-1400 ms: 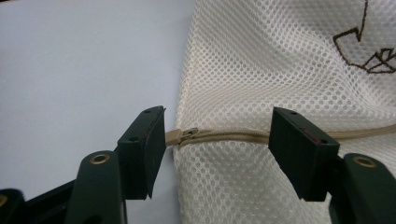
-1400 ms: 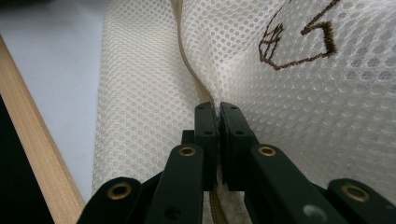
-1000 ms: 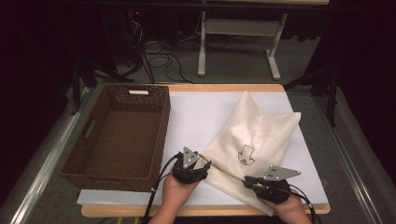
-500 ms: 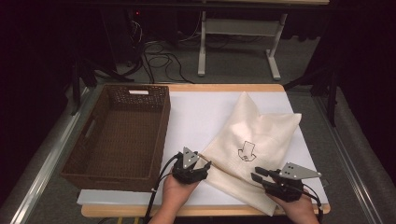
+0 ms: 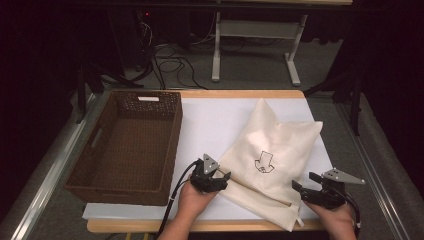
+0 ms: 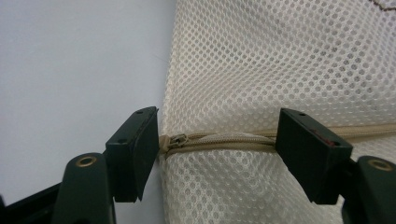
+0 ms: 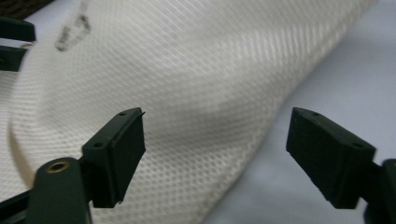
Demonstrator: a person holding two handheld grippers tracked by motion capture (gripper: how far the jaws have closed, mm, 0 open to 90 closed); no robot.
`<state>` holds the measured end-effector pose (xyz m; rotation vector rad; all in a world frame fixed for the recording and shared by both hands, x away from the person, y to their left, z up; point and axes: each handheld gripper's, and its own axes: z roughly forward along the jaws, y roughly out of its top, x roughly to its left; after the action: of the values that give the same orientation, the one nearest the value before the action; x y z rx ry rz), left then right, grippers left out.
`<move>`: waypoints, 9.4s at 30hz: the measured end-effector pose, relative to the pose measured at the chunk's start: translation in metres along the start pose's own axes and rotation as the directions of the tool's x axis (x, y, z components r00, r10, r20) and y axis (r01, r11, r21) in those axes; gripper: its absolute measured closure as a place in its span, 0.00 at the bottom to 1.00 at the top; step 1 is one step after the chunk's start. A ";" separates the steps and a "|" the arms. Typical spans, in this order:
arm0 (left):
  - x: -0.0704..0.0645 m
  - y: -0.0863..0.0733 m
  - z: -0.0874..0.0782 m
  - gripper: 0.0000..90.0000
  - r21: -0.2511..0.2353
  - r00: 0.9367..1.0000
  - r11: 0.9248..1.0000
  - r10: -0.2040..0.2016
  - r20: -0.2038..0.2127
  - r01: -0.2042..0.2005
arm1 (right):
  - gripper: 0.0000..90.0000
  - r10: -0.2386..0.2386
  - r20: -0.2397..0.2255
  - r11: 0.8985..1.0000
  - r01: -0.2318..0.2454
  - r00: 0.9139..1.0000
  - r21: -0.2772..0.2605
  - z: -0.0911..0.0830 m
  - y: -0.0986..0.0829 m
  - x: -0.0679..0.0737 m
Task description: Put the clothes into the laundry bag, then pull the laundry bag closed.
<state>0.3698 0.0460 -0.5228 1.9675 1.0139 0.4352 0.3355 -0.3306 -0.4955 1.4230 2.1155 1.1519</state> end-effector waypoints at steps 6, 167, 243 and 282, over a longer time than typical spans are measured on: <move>0.001 0.001 0.002 0.50 0.042 1.000 0.999 0.006 -0.026 -0.005 | 0.32 -0.006 -0.016 0.995 0.008 1.000 0.098 0.016 -0.005 -0.002; -0.045 -0.019 -0.054 0.97 -0.142 0.999 0.989 0.035 0.009 -0.034 | 0.82 -0.301 -0.330 0.952 0.259 0.895 -0.165 0.045 0.051 0.116; -0.029 -0.021 -0.024 0.79 0.000 0.956 0.991 -0.126 0.263 0.131 | 0.91 -0.338 -0.376 0.940 0.326 0.863 -0.096 0.058 0.030 0.137; -0.040 -0.016 -0.038 0.95 -0.123 0.986 0.992 -0.019 0.168 0.040 | 0.98 -0.306 -0.387 0.952 0.279 0.870 -0.126 0.055 0.032 0.132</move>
<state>0.3134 0.0396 -0.5114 1.8403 0.8868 0.3054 0.3334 -0.1842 -0.4841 0.8399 2.4302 1.4684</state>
